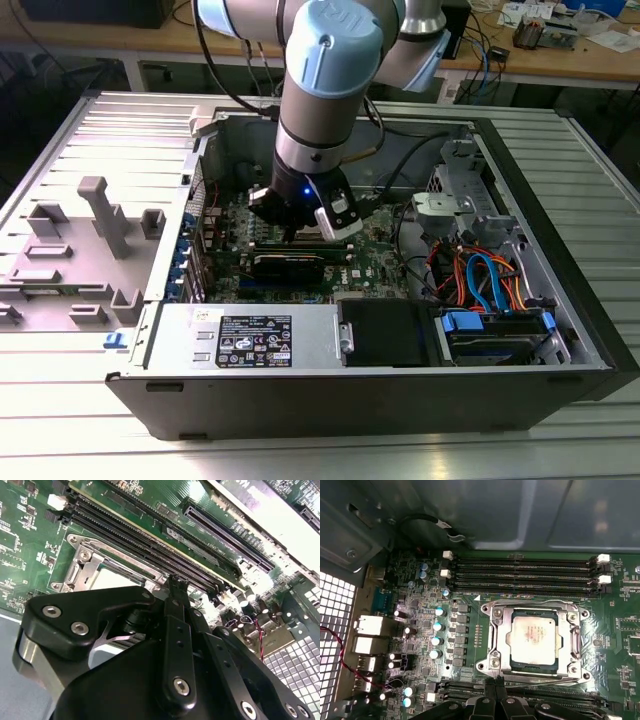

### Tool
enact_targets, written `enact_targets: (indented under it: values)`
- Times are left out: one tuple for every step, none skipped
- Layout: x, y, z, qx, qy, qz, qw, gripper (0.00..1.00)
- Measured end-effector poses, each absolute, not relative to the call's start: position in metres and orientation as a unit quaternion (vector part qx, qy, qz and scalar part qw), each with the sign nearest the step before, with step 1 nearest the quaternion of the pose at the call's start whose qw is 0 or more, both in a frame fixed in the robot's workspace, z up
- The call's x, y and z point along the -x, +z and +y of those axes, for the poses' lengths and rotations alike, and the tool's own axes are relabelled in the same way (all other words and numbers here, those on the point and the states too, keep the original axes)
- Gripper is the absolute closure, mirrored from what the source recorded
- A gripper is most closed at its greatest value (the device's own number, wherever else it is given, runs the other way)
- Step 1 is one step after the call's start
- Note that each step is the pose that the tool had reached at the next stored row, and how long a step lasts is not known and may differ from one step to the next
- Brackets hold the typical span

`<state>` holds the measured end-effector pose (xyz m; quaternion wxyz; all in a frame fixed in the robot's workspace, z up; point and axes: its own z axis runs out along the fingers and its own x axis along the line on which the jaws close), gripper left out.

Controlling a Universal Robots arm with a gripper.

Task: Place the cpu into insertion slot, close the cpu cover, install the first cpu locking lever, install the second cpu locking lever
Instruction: 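Install the second cpu locking lever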

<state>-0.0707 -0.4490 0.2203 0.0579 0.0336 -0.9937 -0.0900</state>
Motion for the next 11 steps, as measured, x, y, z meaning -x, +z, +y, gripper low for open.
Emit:
enact_targets:
  values:
    - [0.0708,0.2197,-0.449,-0.034,-0.09,-0.994,0.058,0.89]
    - [0.0714,0.2189,-0.4489,-0.034,-0.091,-0.994,0.057,0.89]
    - [0.0718,0.2186,-0.4489,-0.035,-0.091,-0.994,0.057,0.89]
    - [0.0724,0.2184,-0.4489,-0.035,-0.092,-0.994,0.057,0.89]
    - [0.0731,0.2183,-0.4489,-0.035,-0.092,-0.994,0.057,0.89]
    - [0.074,0.2183,-0.4489,-0.035,-0.092,-0.994,0.056,0.89]
    - [0.0754,0.2183,-0.4489,-0.036,-0.092,-0.994,0.056,0.89]
    - [0.0766,0.2182,-0.4488,-0.036,-0.092,-0.994,0.056,0.89]
    - [0.0773,0.2182,-0.4486,-0.036,-0.092,-0.994,0.055,0.89]
    - [0.0775,0.218,-0.4483,-0.036,-0.092,-0.994,0.055,0.89]
    - [0.0775,0.2177,-0.4472,-0.036,-0.092,-0.994,0.055,0.89]
